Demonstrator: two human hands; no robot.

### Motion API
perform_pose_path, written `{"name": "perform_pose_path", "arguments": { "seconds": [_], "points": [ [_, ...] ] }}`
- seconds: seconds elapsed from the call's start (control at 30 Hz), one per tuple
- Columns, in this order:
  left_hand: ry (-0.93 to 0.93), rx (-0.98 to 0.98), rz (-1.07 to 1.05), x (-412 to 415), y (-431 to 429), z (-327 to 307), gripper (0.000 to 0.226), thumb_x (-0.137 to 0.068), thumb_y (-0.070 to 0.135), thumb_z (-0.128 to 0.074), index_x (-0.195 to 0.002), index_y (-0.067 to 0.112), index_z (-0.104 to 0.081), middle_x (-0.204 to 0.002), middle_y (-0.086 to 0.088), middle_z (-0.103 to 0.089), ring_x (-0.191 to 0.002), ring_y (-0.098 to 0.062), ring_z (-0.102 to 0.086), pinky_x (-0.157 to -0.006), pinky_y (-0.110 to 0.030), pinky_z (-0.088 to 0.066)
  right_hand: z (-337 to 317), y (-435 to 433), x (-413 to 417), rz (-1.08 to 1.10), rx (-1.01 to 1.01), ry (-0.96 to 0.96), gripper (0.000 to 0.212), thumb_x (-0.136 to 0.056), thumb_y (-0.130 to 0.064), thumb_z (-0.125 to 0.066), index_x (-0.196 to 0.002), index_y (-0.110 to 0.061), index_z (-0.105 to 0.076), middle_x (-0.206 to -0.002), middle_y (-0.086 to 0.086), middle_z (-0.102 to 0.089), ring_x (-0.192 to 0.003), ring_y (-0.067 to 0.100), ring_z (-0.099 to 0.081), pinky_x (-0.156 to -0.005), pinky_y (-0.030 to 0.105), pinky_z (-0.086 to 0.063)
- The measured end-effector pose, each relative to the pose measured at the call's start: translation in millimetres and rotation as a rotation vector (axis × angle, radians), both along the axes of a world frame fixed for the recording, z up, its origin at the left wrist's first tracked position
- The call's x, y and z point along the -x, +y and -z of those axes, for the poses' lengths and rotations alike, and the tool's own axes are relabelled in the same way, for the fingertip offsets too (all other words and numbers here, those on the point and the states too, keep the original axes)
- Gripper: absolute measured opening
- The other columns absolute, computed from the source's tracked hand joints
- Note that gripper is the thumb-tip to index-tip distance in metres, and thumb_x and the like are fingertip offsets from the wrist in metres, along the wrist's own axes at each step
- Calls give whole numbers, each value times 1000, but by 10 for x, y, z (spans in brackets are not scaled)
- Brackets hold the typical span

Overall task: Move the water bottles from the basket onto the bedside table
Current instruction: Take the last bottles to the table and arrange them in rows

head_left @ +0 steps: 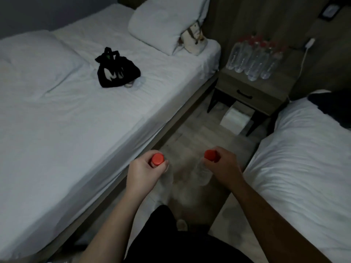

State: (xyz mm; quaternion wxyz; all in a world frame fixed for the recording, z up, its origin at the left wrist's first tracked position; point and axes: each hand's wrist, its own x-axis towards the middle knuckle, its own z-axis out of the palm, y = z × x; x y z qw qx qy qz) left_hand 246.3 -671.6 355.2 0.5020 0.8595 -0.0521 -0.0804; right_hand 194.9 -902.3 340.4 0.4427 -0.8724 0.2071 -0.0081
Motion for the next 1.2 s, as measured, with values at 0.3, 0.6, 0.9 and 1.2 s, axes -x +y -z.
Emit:
{"name": "perform_pose_path", "arguments": {
  "seconds": [0.3,0.6,0.9,1.2],
  "points": [
    [15,-41,194,-987,-721,120,25,-69,20,-78,-71,41,-65,-80,22,-67,-73,3,-63,-64,-9,-45,41,-710,-522,188,55,2,14,-77,-24,-74,-84,-26,-61,-72,-16,-57,-66,-5,-52,-56,6,-34],
    [36,-104,455,-2528,-1496,171,20,-75,33,-76,-91,38,-65,-85,12,-69,-79,-1,-65,-73,-28,-54,-9,-1416,-1641,360,63,21,18,-78,-26,-74,-88,-29,-59,-74,-20,-57,-66,-8,-54,-56,1,-40],
    [-21,-217,589,-3688,-2295,112,36,-74,35,-76,-107,28,-64,-101,0,-70,-91,-17,-65,-83,-40,-56,-39,-1913,-2347,534,83,-24,23,-76,-21,-76,-94,-25,-62,-77,-22,-54,-71,-8,-53,-65,3,-36],
    [15,-215,652,-4000,-3095,169,26,-71,32,-78,-93,33,-65,-87,9,-68,-83,-10,-65,-76,-30,-55,69,-2609,-2599,697,-19,-53,16,-73,-17,-76,-73,-26,-62,-66,-8,-62,-63,2,-59,-59,15,-44]
  ]
}}
